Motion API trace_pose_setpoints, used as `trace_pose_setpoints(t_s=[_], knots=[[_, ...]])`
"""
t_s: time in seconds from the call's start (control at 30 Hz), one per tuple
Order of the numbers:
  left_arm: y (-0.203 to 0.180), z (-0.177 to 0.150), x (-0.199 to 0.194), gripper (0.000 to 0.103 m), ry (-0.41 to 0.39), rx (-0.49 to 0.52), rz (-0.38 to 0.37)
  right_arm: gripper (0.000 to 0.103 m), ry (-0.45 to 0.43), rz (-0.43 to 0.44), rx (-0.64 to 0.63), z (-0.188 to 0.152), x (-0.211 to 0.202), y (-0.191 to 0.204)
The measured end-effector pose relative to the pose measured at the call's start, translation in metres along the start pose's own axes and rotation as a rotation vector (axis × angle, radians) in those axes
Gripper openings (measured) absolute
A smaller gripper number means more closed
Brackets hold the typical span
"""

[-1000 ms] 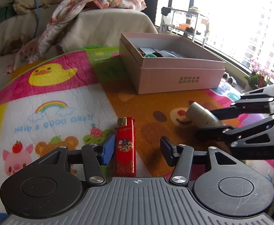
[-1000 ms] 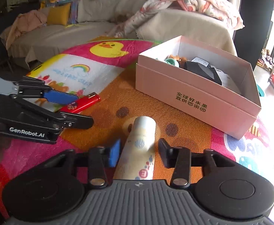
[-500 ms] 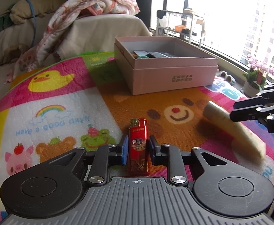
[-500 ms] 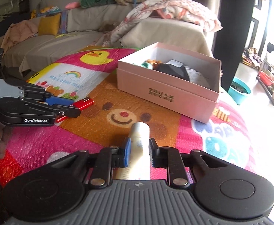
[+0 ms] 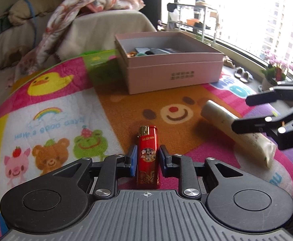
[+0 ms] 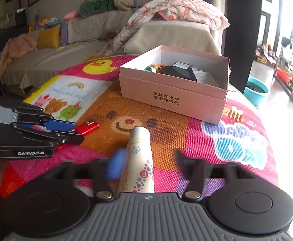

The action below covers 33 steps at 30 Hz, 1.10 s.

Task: Organize rigid objects
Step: 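Grasp the white lotion tube with the right gripper while the left holds the lighter, then lift the lotion tube with the right gripper while the left lifts the lighter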

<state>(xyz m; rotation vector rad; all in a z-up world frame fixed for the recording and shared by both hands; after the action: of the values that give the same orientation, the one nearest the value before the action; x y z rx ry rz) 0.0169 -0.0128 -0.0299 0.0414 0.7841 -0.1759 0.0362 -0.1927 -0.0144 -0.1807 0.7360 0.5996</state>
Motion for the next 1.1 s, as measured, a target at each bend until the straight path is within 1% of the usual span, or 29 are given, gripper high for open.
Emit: trace_pose_setpoints(t_s=[0.13, 0.2, 0.23, 0.3, 0.37, 0.47, 0.5, 0.53, 0.57, 0.63, 0.73, 0.83, 0.9, 1.0, 1.03, 1.1], knots=[[0.0, 0.001, 0.0, 0.027, 0.009, -0.034, 0.002, 0.074, 0.019, 0.033, 0.008, -0.006, 0.004, 0.004], [-0.004, 0.001, 0.0, 0.034, 0.014, -0.016, 0.007, 0.074, 0.024, 0.037, 0.002, -0.008, 0.007, 0.008], [-0.005, 0.001, 0.001, 0.034, 0.01, -0.012, 0.008, 0.072, 0.026, 0.032, -0.001, -0.007, 0.01, 0.009], [-0.004, 0.0, 0.001, 0.035, 0.003, -0.022, 0.004, 0.066, 0.028, 0.02, -0.008, -0.005, 0.015, 0.011], [-0.001, 0.0, 0.001, 0.036, 0.002, -0.038, -0.009, 0.055, 0.039, -0.005, -0.019, -0.004, 0.023, 0.012], [0.0, 0.002, 0.003, 0.036, -0.004, -0.043, 0.0, 0.049, 0.051, -0.031, -0.033, -0.005, 0.031, 0.015], [-0.001, 0.003, 0.004, 0.034, -0.014, -0.033, 0.015, 0.046, 0.05, -0.032, -0.043, -0.005, 0.031, 0.016], [-0.002, 0.003, 0.005, 0.033, -0.026, -0.022, 0.028, 0.038, 0.05, -0.026, -0.053, -0.005, 0.03, 0.019], [-0.003, 0.004, 0.006, 0.031, -0.035, -0.016, 0.037, 0.036, 0.054, -0.021, -0.061, -0.005, 0.029, 0.02], [-0.006, 0.004, 0.007, 0.027, -0.042, -0.003, 0.043, 0.036, 0.058, -0.019, -0.075, -0.007, 0.027, 0.023], [-0.013, 0.003, 0.005, 0.027, -0.045, 0.033, 0.014, 0.036, 0.063, -0.017, -0.085, -0.009, 0.022, 0.022], [-0.021, 0.001, 0.002, 0.027, -0.048, 0.073, -0.03, 0.036, 0.071, 0.022, -0.054, -0.01, 0.015, 0.017], [-0.023, 0.005, 0.001, 0.027, -0.044, 0.057, -0.083, 0.035, 0.06, 0.032, -0.031, -0.007, 0.009, 0.013], [-0.021, 0.028, -0.004, 0.026, -0.063, 0.012, -0.164, 0.02, 0.017, 0.039, -0.006, 0.009, -0.004, 0.005], [-0.02, 0.04, -0.008, 0.026, -0.088, 0.008, -0.175, 0.001, -0.005, 0.041, 0.0, 0.017, -0.01, 0.002], [-0.017, 0.064, -0.015, 0.026, -0.147, 0.014, -0.173, 0.0, -0.059, 0.043, 0.011, 0.037, -0.025, -0.004]])
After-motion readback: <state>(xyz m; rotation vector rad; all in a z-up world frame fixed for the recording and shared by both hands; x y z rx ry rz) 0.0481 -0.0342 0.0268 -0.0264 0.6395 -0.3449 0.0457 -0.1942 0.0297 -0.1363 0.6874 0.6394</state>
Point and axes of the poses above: each gripper's, at about its wrist camera, not at the fingertips, and x roughly the way its jaws point, y to its left, z to its top, the point moved 7 cm from there along x, roughly the way its jaws point, and after that the axes turned 2 degrees about y, right-handed, at the moved point
